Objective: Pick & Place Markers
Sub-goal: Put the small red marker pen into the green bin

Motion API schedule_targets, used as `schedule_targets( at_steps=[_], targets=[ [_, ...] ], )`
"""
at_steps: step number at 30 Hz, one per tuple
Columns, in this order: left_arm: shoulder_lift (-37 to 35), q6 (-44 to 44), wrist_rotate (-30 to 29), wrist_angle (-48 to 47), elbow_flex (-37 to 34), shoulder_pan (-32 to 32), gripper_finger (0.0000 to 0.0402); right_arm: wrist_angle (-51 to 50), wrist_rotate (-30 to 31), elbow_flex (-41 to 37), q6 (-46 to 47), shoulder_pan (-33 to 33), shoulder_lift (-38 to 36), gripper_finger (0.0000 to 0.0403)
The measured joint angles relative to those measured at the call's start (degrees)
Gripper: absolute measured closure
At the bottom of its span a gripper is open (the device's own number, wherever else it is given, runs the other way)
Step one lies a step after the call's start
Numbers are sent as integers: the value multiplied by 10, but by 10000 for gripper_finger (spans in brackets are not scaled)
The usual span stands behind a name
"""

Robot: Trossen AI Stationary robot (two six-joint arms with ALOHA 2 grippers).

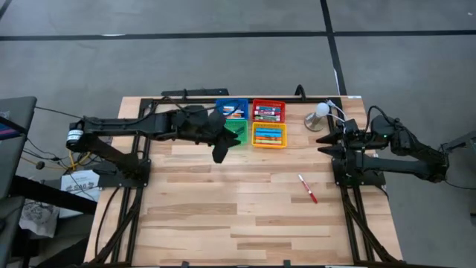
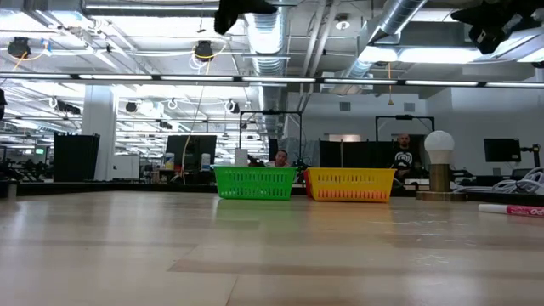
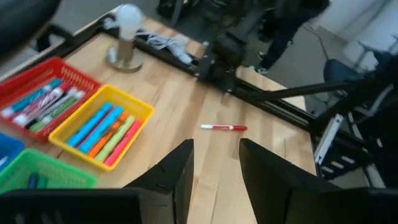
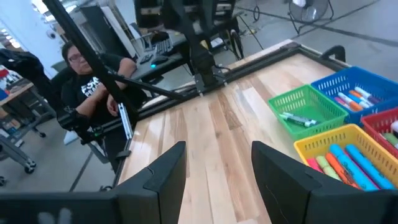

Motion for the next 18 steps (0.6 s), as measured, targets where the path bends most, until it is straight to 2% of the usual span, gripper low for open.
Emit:
schedule_targets(
  at_steps=[6, 9, 13, 18],
  targets=[
    [-3, 22, 5, 48, 0, -16, 274, 39, -1, 0, -9, 0, 0, 233],
    [-3, 37, 36, 114, -13, -16, 274, 58, -4, 0, -20, 0, 0, 233],
    [-18, 39, 96, 234, -85, -11, 274, 80, -36, 0, -28, 0, 0, 233],
    [-62, -6, 94, 319, -206, -9, 274, 97, -88, 0, -31, 0, 0, 233]
  ],
)
